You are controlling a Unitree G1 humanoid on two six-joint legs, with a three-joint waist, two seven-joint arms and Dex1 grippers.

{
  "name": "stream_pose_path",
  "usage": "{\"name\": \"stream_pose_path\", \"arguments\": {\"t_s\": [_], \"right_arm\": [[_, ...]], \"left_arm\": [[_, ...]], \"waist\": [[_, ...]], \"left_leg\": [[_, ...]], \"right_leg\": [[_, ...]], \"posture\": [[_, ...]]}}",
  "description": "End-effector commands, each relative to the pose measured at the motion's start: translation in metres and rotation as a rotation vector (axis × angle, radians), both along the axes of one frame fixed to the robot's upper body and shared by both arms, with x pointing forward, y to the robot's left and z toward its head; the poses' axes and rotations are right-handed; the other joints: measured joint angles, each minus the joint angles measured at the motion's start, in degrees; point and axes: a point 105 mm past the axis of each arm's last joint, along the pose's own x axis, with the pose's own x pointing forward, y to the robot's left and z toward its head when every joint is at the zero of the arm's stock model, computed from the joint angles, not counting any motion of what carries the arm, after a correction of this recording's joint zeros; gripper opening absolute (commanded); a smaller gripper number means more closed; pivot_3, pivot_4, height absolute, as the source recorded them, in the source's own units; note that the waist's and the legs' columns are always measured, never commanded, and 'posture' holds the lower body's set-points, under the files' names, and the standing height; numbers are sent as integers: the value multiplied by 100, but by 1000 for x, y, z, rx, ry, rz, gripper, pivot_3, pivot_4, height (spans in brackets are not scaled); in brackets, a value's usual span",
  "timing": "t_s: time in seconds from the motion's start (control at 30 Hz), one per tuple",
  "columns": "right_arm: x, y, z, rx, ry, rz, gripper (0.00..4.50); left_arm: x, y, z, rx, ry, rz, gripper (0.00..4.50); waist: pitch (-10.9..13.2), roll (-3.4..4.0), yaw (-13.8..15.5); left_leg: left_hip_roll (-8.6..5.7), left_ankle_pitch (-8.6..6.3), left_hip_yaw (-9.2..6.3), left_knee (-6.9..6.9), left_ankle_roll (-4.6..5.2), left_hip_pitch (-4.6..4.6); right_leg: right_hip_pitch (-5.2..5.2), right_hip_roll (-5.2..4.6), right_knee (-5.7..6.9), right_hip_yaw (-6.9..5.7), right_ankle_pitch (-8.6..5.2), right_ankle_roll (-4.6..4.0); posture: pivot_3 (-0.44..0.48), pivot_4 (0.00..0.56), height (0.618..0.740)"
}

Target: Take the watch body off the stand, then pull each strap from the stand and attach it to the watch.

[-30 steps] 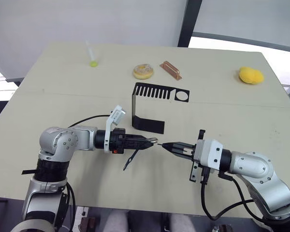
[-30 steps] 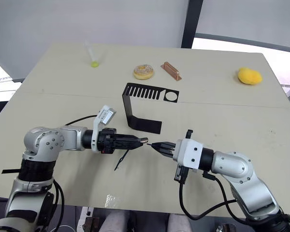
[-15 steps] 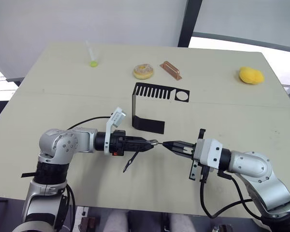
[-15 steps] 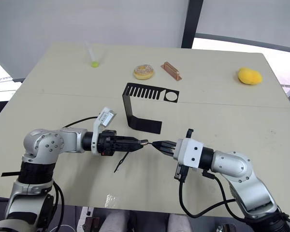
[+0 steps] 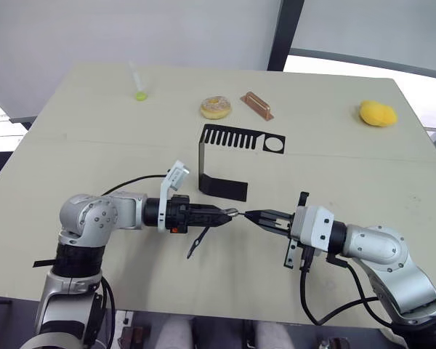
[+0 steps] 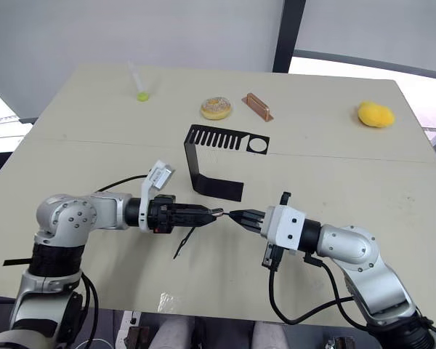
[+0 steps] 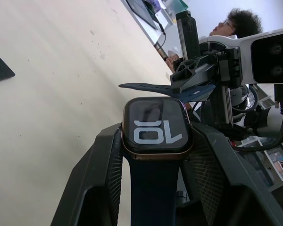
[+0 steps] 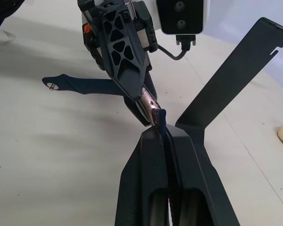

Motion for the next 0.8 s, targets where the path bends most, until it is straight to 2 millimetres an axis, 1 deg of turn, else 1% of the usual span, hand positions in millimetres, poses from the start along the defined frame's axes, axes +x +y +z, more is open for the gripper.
{"name": "stream_pose_path", "arguments": {"t_s": [0.03, 0.1, 0.47, 0.8], "right_arm": [[-4, 4, 5, 11, -26, 30, 0], [-5, 4, 4, 0, -27, 38, 0], [-4, 8, 3, 6, -42, 37, 0], [-7, 11, 1, -11, -62, 35, 0]], "left_arm": [[-7, -7, 9, -41, -24, -46, 1590], [-6, -8, 11, -61, -16, -39, 1590], [-11, -7, 9, -38, -24, -54, 1590], [-12, -14, 8, -21, -37, -59, 1590]], "waist": [[0, 0, -2], [0, 0, -2], [0, 0, -2], [0, 0, -2]], "left_leg": [[0, 0, 0, 0, 0, 0], [0, 0, 0, 0, 0, 0], [0, 0, 0, 0, 0, 1], [0, 0, 0, 0, 0, 0]], "right_leg": [[0, 0, 0, 0, 0, 0], [0, 0, 0, 0, 0, 0], [0, 0, 1, 0, 0, 0], [0, 0, 1, 0, 0, 0]], "posture": [[0, 150, 740], [0, 150, 740], [0, 150, 740], [0, 150, 740]]}}
